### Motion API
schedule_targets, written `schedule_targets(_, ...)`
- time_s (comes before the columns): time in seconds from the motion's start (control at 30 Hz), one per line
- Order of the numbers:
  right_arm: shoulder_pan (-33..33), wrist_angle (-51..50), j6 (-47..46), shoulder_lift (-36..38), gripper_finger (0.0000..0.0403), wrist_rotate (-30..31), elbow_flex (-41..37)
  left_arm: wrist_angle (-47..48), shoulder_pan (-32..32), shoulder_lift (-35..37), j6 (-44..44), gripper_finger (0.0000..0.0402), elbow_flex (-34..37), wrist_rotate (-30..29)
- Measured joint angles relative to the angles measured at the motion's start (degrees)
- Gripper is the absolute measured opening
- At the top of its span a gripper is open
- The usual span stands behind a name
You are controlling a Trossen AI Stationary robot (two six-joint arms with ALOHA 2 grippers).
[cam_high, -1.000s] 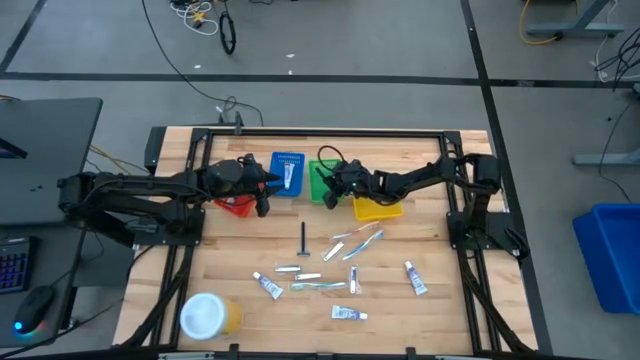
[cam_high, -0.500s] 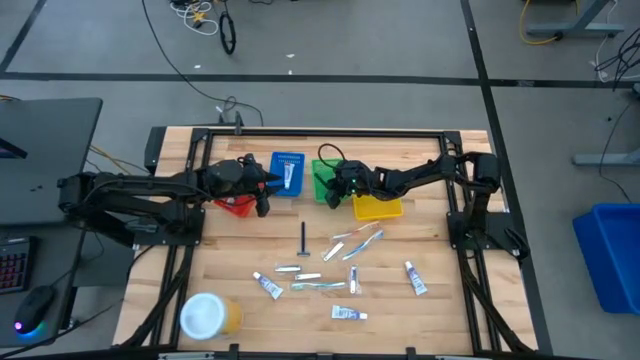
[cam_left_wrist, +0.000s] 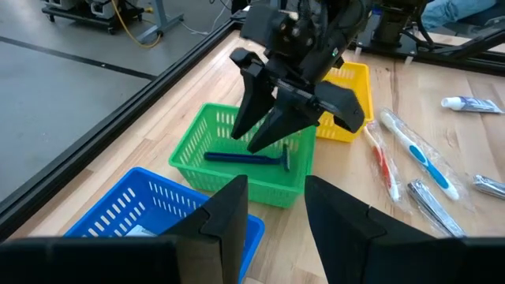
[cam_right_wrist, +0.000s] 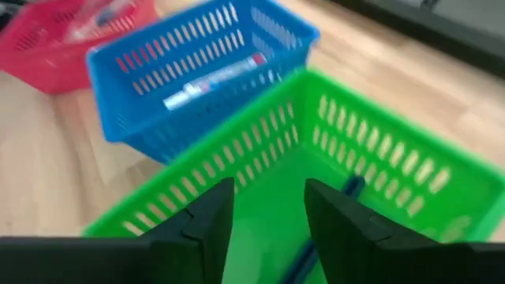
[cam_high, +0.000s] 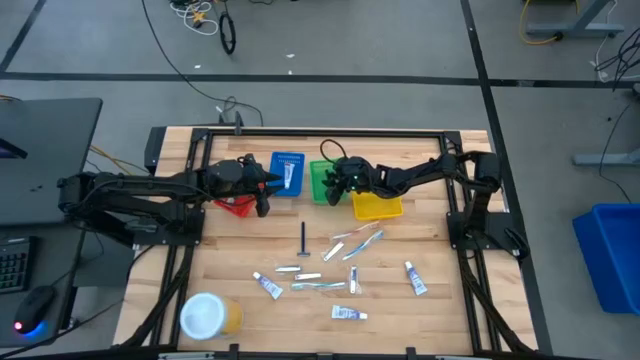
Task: Pick & Place Travel size toiletries
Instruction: Put the silver nail cutter into the yellow bin
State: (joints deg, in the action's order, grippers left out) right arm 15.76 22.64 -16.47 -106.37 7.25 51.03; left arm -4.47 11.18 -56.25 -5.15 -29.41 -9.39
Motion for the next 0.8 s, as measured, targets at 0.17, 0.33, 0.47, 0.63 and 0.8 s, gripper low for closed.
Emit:
schedule_targets(0.17,-0.1,0.6,3.4,3.2,0.0184,-0.1,0.0,0.1,0.0,0.0,0.0,0.0135,0.0,0.0)
schedule_targets(0.33,-0.8,-0.2,6.8,7.4,0.0184,-4.9,0.0,0.6,0.0,0.0,0.0,0.0135,0.0,0.0)
schedule_targets(0.47,-2.2,-2.7,8.7,10.5,0.0174,-11.7,0.0,0.8,0.0,0.0,0.0,0.0135,0.0,0.0)
schedule_targets(0.63,-4.9,-7.4,10.4,13.0,0.0162,-21.6,0.0,0.8,0.0,0.0,0.0,0.0135,0.0,0.0)
schedule_targets(0.8,-8.8,-15.9,10.4,13.1,0.0159,-24.3,0.0,0.8,0.0,0.0,0.0,0.0135,0.0,0.0)
